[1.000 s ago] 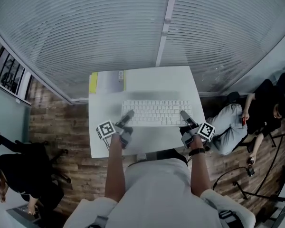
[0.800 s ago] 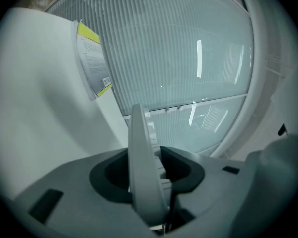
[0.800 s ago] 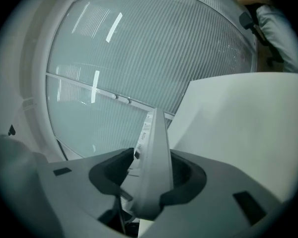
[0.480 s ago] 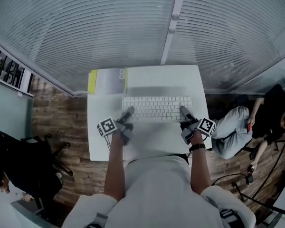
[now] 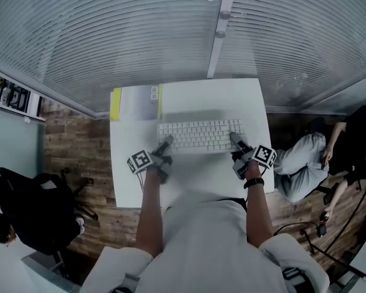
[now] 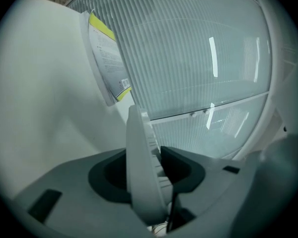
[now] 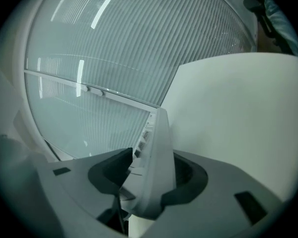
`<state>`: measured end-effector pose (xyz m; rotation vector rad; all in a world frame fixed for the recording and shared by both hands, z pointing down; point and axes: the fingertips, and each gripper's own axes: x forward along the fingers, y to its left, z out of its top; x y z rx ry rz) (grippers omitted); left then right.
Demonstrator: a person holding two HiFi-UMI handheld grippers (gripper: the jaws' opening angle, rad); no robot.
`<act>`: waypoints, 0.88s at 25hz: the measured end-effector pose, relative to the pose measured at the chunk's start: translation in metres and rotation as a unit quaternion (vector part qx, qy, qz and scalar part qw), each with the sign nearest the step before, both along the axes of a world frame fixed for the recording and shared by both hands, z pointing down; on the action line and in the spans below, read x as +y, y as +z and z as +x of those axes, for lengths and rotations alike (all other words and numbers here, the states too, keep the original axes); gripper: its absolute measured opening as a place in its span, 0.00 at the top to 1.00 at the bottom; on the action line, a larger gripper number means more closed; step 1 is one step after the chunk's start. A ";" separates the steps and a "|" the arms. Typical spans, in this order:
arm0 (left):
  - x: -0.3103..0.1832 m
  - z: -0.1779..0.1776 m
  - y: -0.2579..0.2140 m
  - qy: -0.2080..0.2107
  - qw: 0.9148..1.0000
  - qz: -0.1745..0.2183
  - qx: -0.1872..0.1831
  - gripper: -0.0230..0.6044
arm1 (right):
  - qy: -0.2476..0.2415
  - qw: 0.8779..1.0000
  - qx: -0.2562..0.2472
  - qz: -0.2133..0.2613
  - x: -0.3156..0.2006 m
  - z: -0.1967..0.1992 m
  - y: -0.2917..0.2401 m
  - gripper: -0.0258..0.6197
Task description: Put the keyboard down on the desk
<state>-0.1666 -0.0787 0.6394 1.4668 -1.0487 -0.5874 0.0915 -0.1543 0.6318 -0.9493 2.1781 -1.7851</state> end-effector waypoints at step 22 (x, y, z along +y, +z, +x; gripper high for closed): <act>0.006 0.000 0.052 -0.050 0.993 -0.098 0.052 0.70 | 0.022 0.995 -0.006 -0.101 0.000 0.004 0.057 0.66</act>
